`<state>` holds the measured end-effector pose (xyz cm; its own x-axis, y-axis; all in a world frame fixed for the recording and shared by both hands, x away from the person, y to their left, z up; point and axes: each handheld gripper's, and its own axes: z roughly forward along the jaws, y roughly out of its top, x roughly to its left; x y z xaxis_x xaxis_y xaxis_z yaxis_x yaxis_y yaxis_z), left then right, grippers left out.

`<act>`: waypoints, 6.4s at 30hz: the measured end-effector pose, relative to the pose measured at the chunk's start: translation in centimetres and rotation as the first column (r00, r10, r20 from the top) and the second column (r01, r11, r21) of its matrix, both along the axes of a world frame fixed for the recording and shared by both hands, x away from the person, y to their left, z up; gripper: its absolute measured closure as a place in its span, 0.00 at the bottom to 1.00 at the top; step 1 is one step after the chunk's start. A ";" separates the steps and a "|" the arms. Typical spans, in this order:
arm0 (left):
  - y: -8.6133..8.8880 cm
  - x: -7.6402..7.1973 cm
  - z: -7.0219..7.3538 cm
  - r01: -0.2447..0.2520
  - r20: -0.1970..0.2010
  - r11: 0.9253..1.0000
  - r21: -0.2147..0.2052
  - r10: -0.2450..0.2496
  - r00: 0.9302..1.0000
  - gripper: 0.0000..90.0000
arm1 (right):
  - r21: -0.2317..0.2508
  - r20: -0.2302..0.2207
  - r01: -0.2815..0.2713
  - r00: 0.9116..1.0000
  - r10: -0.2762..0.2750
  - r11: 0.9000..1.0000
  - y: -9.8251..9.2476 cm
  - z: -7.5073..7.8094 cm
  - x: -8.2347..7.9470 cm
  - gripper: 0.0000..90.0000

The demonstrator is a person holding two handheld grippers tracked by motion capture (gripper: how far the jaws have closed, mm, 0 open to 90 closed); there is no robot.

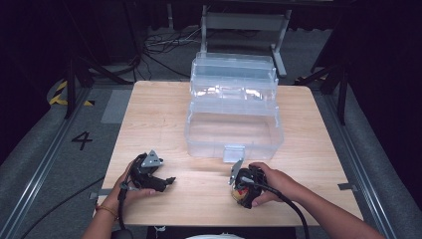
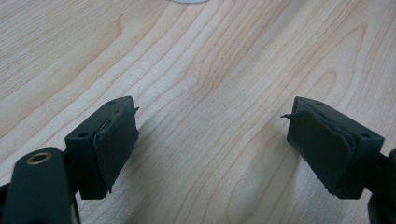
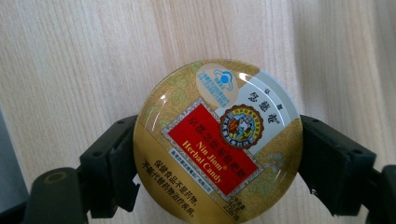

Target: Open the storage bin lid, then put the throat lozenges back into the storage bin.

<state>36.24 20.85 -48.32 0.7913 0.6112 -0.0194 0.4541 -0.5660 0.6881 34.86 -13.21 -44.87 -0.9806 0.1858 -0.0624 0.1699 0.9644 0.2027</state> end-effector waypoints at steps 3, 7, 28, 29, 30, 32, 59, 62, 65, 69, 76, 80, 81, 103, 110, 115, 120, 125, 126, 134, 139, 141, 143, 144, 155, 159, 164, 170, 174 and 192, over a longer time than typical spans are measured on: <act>0.0 0.0 0.0 0.000 0.002 1.000 0.001 0.000 1.000 0.18 | -0.010 0.009 -0.002 1.000 0.002 1.000 -0.1 0.0 0.1 0.23; 0.0 0.0 0.0 0.000 0.000 1.000 0.000 0.000 1.000 0.18 | -0.026 0.010 -0.003 1.000 0.003 1.000 -0.5 0.2 0.4 0.23; 0.0 0.2 0.0 0.007 -0.001 1.000 0.000 -0.007 1.000 0.18 | -0.015 0.059 0.056 0.997 -0.055 0.998 -5.3 2.0 0.7 0.23; 0.0 0.2 0.0 0.008 -0.001 1.000 0.000 -0.008 1.000 0.18 | -0.008 0.062 0.052 0.997 -0.051 0.999 -5.8 2.3 0.8 0.23; 0.0 0.2 0.0 0.006 0.000 1.000 0.000 -0.006 1.000 0.18 | -0.008 0.062 0.052 0.997 -0.051 0.999 -5.8 2.3 0.8 0.23; 0.0 0.2 0.0 0.007 -0.001 1.000 0.000 -0.007 1.000 0.18 | 0.000 0.061 0.053 0.997 -0.053 0.999 -6.0 2.7 0.7 0.23; 0.0 0.1 0.0 -0.002 0.000 1.000 0.002 0.002 1.000 0.18 | -0.005 0.105 0.066 0.992 -0.065 0.998 -8.4 6.4 1.2 0.23; 0.0 0.1 0.0 -0.005 0.003 1.000 0.005 0.005 1.000 0.18 | -0.014 0.114 0.072 0.991 -0.070 0.997 -8.7 7.0 1.4 0.23; 0.0 0.1 0.0 -0.005 0.002 1.000 0.003 0.005 1.000 0.18 | -0.010 0.131 0.077 0.989 -0.076 0.997 -8.9 7.7 1.5 0.23; 0.0 0.1 0.0 -0.003 0.000 1.000 0.000 0.003 1.000 0.18 | -0.004 0.156 0.077 0.985 -0.076 0.997 -9.1 8.7 1.5 0.23; 0.0 0.1 0.0 -0.003 0.001 1.000 0.001 0.003 1.000 0.18 | 0.021 0.190 0.085 0.978 -0.088 0.996 -9.4 10.5 2.1 0.23; 0.0 0.1 0.0 -0.002 0.001 1.000 0.000 0.002 1.000 0.18 | 0.029 0.194 0.095 0.976 -0.098 0.995 -9.6 11.3 2.5 0.23; 0.0 0.1 0.0 -0.002 0.001 1.000 0.000 0.002 1.000 0.18 | 0.028 0.196 0.094 0.976 -0.098 0.995 -9.6 11.6 2.7 0.23; 0.0 0.2 0.0 0.001 0.001 1.000 0.001 -0.001 1.000 0.18 | 0.085 0.226 0.185 0.953 -0.199 0.979 -9.3 13.3 10.5 0.23; 0.0 0.2 0.0 0.001 0.001 1.000 0.001 -0.001 1.000 0.18 | 0.088 0.205 0.189 0.957 -0.203 0.978 -8.1 11.9 12.5 0.23; 0.0 0.1 0.0 0.001 0.002 1.000 0.001 -0.001 1.000 0.18 | 0.065 0.176 0.178 0.967 -0.186 0.982 -7.5 10.6 13.4 0.23; 0.0 0.1 0.0 -0.002 0.002 1.000 0.001 0.002 1.000 0.18 | 0.048 0.164 0.191 0.967 -0.196 0.980 -7.6 9.8 14.1 0.23; 0.0 0.1 0.0 -0.004 0.003 1.000 0.002 0.004 1.000 0.18 | 0.032 0.152 0.205 0.966 -0.208 0.978 -7.7 9.0 14.5 0.23; 0.0 0.1 0.0 -0.004 0.003 1.000 0.002 0.004 1.000 0.18 | 0.032 0.152 0.205 0.966 -0.208 0.978 -7.7 9.0 14.5 0.23; 0.0 0.1 0.0 -0.004 0.003 1.000 0.002 0.004 1.000 0.18 | 0.007 0.136 0.205 0.970 -0.204 0.979 -7.9 7.7 15.0 0.23; 0.0 0.1 0.0 -0.004 0.003 1.000 0.002 0.004 1.000 0.18 | 0.009 0.134 0.197 0.971 -0.196 0.980 -8.2 7.1 15.3 0.23; 0.0 0.1 0.0 -0.004 0.003 1.000 0.002 0.004 1.000 0.18 | 0.011 0.133 0.196 0.972 -0.196 0.980 -8.2 7.1 15.3 0.23; 0.0 0.1 0.0 -0.004 0.003 1.000 0.002 0.004 1.000 0.18 | 0.009 0.137 0.195 0.971 -0.194 0.981 -8.2 7.1 15.2 0.22; 0.0 0.1 0.0 -0.004 0.003 1.000 0.002 0.004 1.000 0.18 | 0.004 0.140 0.195 0.971 -0.194 0.981 -8.1 7.1 15.2 0.22; 0.0 0.1 0.0 -0.005 0.004 1.000 0.003 0.005 1.000 0.18 | -0.007 0.144 0.187 0.972 -0.184 0.982 -8.5 6.9 14.3 0.22; 0.0 0.1 0.0 -0.005 0.004 1.000 0.002 0.005 1.000 0.18 | 0.009 0.138 0.195 0.971 -0.194 0.981 -8.6 7.0 14.3 0.22; 0.0 0.1 0.0 -0.006 0.004 1.000 0.002 0.006 1.000 0.18 | 0.023 0.150 0.198 0.969 -0.199 0.980 -8.7 7.1 14.3 0.22; 0.0 0.1 0.0 -0.006 0.004 1.000 0.002 0.006 1.000 0.18 | 0.071 0.154 0.212 0.963 -0.221 0.975 -9.1 7.5 14.3 0.22; 0.0 0.1 0.0 -0.007 0.004 1.000 0.003 0.007 1.000 0.18 | 0.085 0.162 0.207 0.962 -0.218 0.975 -9.1 7.9 14.0 0.23; -1.0 0.1 2.2 -0.061 0.051 0.998 -0.032 0.063 0.997 0.27 | 0.464 0.213 0.254 0.898 -0.385 0.848 -14.3 12.1 12.5 0.28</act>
